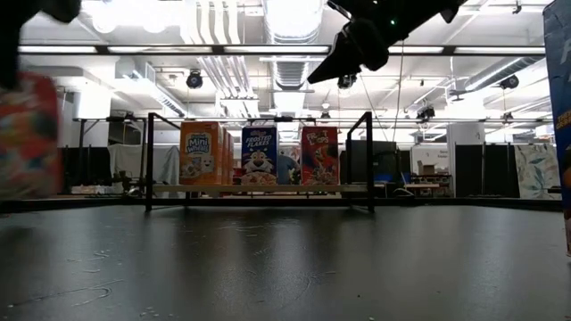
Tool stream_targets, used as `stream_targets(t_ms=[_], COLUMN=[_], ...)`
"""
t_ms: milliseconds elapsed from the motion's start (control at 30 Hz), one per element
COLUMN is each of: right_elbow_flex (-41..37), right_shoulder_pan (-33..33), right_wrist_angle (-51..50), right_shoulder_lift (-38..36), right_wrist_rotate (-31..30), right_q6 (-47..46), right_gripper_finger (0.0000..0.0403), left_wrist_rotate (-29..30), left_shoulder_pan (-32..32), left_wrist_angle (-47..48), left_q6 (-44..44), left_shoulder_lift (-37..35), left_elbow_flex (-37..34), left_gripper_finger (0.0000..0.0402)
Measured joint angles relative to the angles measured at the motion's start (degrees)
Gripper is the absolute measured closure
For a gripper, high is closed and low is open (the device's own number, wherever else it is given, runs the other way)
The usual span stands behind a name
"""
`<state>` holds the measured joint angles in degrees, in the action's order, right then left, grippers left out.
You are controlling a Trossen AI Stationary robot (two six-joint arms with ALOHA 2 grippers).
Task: Stack cereal on shelf
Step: Put the red cereal box on the shelf aligned with other red cereal boxes
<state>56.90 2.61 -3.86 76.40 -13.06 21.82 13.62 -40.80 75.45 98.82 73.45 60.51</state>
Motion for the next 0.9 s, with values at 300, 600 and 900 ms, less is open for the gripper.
stream_targets(t_ms=[300,600,900], right_elbow_flex=[0.0,-0.07,-0.07], right_shoulder_pan=[0.04,0.42,0.76], right_wrist_angle=[-6.8,-10.31,-11.52], right_shoulder_lift=[-4.2,-8.52,-12.19], right_wrist_rotate=[0.01,0.19,3.04], right_q6=[1.79,2.29,1.25], right_gripper_finger=[0.0392,0.0392,0.0392], left_wrist_rotate=[9.64,9.96,5.83], left_shoulder_pan=[9.32,23.76,35.62], left_wrist_angle=[-6.49,-19.74,-32.66], left_q6=[-25.63,-62.19,-88.17], left_shoulder_lift=[-0.02,-0.02,-0.02], left_elbow_flex=[6.29,10.54,13.73], left_gripper_finger=[0.0242,0.0242,0.0242])
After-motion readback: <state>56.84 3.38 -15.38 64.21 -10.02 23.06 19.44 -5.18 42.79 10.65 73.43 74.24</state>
